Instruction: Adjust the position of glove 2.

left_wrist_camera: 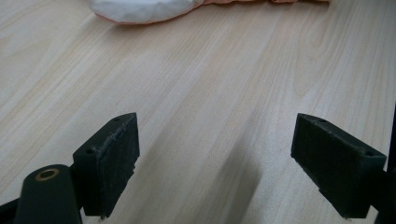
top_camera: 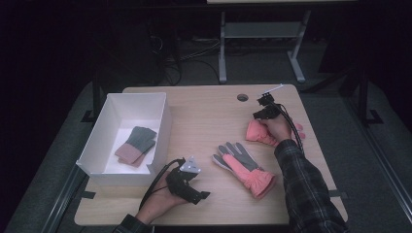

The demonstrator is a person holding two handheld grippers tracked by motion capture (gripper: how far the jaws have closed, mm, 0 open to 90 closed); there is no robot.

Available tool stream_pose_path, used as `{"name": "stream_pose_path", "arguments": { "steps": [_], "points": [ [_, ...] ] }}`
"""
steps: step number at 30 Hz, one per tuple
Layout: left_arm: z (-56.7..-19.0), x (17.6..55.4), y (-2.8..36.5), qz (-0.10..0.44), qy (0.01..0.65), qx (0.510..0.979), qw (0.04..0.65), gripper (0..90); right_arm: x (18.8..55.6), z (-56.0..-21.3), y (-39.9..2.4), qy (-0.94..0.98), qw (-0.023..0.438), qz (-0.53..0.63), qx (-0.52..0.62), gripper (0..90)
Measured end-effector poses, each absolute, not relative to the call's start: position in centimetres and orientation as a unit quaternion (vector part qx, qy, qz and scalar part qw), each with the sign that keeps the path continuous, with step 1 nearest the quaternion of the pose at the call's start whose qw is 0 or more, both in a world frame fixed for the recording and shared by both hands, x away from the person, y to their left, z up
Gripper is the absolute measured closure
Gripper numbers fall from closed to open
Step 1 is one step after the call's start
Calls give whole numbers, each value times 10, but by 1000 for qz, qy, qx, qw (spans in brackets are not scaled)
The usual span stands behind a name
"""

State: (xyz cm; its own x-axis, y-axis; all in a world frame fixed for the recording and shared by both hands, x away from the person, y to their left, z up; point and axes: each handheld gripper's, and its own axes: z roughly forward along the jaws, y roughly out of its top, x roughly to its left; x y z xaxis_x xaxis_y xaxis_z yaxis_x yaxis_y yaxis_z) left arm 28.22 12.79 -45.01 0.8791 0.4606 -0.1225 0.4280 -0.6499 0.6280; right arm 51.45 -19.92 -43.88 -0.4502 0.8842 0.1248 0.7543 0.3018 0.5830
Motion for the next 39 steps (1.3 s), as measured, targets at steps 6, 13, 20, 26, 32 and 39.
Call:
{"name": "stream_pose_path", "arguments": {
  "steps": [6, 13, 20, 26, 32, 39],
  "points": [
    [-451, 282, 128, 24, 244, 909, 338, 150, 500, -436, -195, 817, 93, 292, 489, 900],
    [-451, 282, 128, 24, 245, 909, 337, 150, 481, -436, -194, 832, 80, 285, 469, 900],
    [-452, 282, 127, 21, 246, 908, 338, 150, 458, -436, -199, 837, 64, 290, 459, 900],
    [-452, 283, 128, 20, 249, 908, 338, 150, 437, -435, -208, 841, 65, 287, 454, 900],
    [-452, 283, 128, 18, 249, 908, 337, 150, 419, -435, -220, 836, 49, 295, 459, 900],
    [-452, 283, 128, 19, 248, 907, 339, 151, 397, -433, -232, 836, 52, 297, 458, 900]
  ]
}}
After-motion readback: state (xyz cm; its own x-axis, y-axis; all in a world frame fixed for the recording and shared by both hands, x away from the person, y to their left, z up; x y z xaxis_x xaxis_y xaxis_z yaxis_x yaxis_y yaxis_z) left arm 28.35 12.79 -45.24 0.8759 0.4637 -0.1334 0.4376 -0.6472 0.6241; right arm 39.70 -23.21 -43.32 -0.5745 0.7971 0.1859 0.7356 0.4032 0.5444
